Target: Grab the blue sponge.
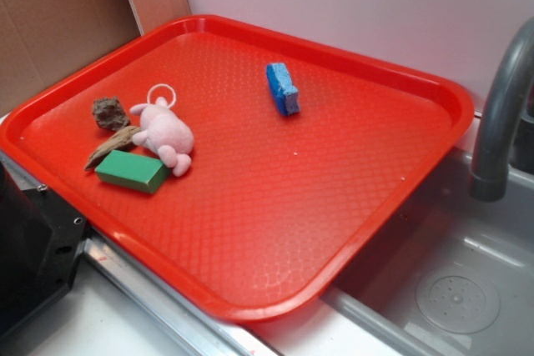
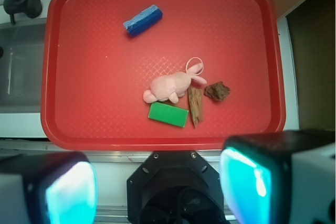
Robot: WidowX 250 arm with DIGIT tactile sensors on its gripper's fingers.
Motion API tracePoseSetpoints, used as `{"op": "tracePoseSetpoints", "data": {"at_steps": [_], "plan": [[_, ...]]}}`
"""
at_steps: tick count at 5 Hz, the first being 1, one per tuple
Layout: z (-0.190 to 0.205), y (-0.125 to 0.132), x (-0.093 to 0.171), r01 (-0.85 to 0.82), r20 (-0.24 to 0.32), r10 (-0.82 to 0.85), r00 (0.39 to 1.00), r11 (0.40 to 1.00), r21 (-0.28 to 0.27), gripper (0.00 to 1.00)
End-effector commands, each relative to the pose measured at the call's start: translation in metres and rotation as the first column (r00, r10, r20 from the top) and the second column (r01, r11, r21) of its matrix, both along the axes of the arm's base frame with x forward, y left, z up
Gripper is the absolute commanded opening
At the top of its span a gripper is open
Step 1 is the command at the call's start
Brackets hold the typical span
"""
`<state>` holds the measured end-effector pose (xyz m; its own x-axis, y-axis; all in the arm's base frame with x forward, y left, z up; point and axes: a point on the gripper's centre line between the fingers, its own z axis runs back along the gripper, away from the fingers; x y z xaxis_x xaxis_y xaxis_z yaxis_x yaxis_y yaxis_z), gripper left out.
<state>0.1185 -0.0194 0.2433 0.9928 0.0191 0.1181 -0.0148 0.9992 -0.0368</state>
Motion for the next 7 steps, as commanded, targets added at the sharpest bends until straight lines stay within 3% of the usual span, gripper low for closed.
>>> {"op": "tracePoseSetpoints", "data": {"at_steps": [1, 2, 3, 4, 5, 6, 7], "plan": [[0.000, 0.000, 0.000, 0.000, 0.000, 0.000, 1.000, 1.000, 0.000, 1.00], [-0.050, -0.021, 0.050, -0.189, 0.103, 0.175, 0.979, 0.971, 0.146, 1.00], [-0.089, -0.028, 0.108, -0.335, 0.194, 0.325, 0.926, 0.942, 0.021, 1.00], [-0.107, -0.016, 0.156, -0.554, 0.222, 0.555, 0.801, 0.829, -0.076, 1.00], [-0.141, 0.005, 0.182, -0.619, 0.138, 0.622, 0.771, 0.782, -0.073, 1.00], [-0.171, 0.010, 0.199, -0.637, 0.105, 0.634, 0.766, 0.771, -0.011, 1.00], [-0.196, 0.012, 0.194, -0.639, 0.043, 0.637, 0.769, 0.768, 0.041, 1.00]]}}
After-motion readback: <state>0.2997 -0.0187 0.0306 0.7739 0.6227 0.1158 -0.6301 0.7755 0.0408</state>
